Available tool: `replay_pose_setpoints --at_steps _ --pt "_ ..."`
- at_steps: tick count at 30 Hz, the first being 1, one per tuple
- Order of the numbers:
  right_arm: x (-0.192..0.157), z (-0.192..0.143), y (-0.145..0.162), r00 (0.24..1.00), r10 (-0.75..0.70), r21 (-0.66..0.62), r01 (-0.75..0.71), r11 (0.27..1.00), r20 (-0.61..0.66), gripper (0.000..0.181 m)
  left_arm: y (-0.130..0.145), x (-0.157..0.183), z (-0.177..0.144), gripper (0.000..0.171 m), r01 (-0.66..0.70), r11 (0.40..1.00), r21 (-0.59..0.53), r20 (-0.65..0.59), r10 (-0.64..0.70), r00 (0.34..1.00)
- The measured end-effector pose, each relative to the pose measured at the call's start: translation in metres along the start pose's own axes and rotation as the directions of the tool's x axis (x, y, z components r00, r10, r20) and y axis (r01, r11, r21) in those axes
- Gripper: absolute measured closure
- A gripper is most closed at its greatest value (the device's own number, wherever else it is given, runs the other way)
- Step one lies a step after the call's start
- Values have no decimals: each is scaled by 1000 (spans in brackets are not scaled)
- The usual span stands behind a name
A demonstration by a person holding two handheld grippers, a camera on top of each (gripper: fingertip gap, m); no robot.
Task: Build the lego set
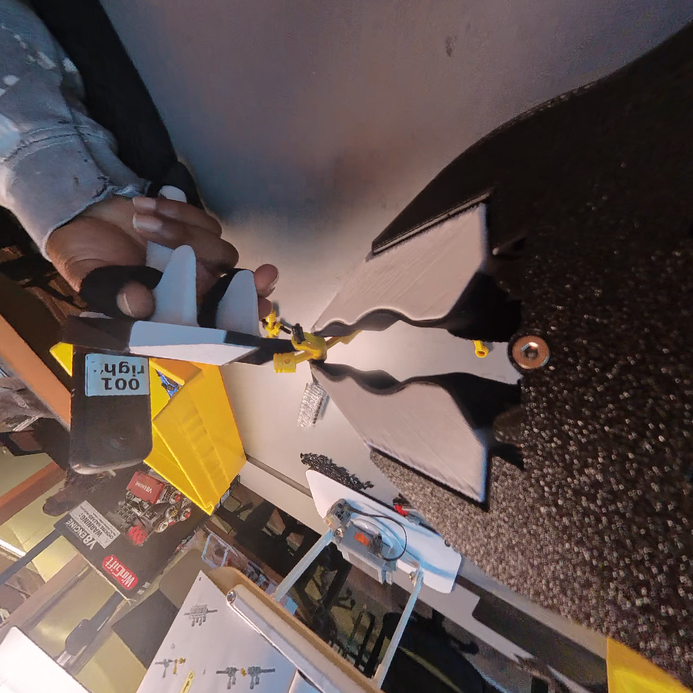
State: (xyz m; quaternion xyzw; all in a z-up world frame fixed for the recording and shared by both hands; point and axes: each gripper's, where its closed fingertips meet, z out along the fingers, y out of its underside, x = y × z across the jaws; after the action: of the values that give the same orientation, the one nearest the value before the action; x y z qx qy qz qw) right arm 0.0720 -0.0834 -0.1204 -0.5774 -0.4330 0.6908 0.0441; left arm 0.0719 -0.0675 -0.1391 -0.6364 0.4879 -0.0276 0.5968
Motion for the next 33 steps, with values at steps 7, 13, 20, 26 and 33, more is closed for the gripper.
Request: replay_pose_setpoints --at_steps 7,13,20,26,33 --pt "-1 -28 -31 904 -385 55 401 915 -188 154 -20 -17 -10 165 356 924 142 -96 -345 934" --pt "2 -7 -11 641 -715 -151 706 692 -278 158 -36 -16 -17 164 551 810 201 -252 -501 828" --pt "-5 -9 -22 657 -692 -73 708 703 -299 177 -34 -21 -18 161 647 739 190 -288 -588 756" --pt "-6 -21 -33 687 -652 -21 683 730 -321 177 -30 -40 -30 156 704 674 224 -286 -645 708" --pt "0 -15 -25 674 -669 -72 686 724 -312 177 -31 -46 -33 156 751 618 233 -321 -680 659"
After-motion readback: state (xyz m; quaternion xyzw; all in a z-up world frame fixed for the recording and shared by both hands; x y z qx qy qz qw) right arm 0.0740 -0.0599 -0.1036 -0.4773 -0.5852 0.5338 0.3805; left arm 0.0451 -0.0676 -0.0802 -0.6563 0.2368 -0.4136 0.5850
